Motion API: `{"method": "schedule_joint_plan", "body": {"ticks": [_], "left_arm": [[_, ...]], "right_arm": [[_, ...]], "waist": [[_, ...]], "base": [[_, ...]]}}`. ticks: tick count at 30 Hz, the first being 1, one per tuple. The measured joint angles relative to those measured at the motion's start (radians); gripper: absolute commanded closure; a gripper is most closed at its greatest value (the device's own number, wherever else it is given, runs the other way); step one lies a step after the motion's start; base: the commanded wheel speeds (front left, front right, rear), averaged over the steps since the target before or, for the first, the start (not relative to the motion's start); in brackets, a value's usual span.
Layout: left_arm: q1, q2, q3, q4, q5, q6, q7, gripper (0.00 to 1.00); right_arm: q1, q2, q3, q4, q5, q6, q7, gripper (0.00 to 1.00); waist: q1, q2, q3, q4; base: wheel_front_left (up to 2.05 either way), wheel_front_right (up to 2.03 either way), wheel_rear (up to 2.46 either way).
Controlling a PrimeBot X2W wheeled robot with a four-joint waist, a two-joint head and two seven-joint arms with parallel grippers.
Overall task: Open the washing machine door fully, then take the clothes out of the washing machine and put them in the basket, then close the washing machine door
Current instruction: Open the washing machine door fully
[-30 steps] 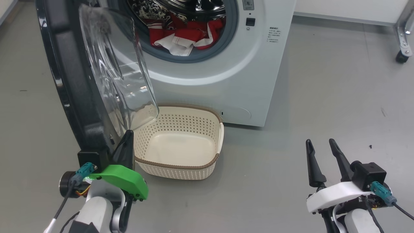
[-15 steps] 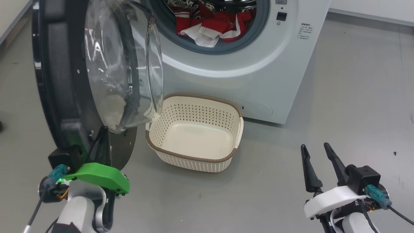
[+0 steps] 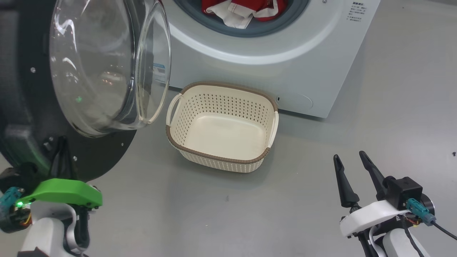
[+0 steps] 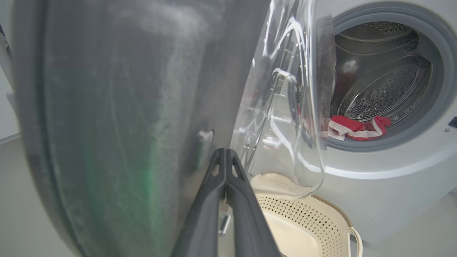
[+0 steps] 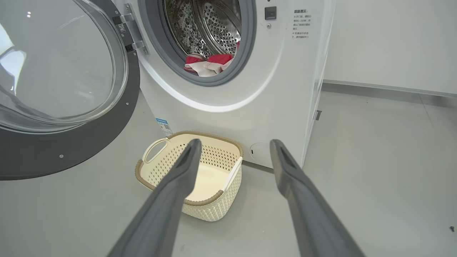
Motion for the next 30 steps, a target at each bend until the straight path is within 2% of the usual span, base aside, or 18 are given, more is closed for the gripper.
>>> {"method": "schedule_joint_plan", "body": {"ticks": [8,30], "left_arm": [[-0.007,0.048,0.105,0.002,-0.030,0.008,-0.016,1.00],[-0.102,0.123,0.211,0.043,-0.079,0.016,-0.016,1.00]], "right_arm": [[-0.020,-0.033,0.006,-0.013,-0.002,0.000,0.003,0.00],[-0.050,-0.100,0.010,-0.050,-0.007,0.000,0.016,0.00]], "waist": [[0.0000,0.0000,0.057,0.003],[0.0002,0.0000,0.183,-0.004]], "base": [[0.00,0.00,0.00],[0.00,0.00,0.00]]}}
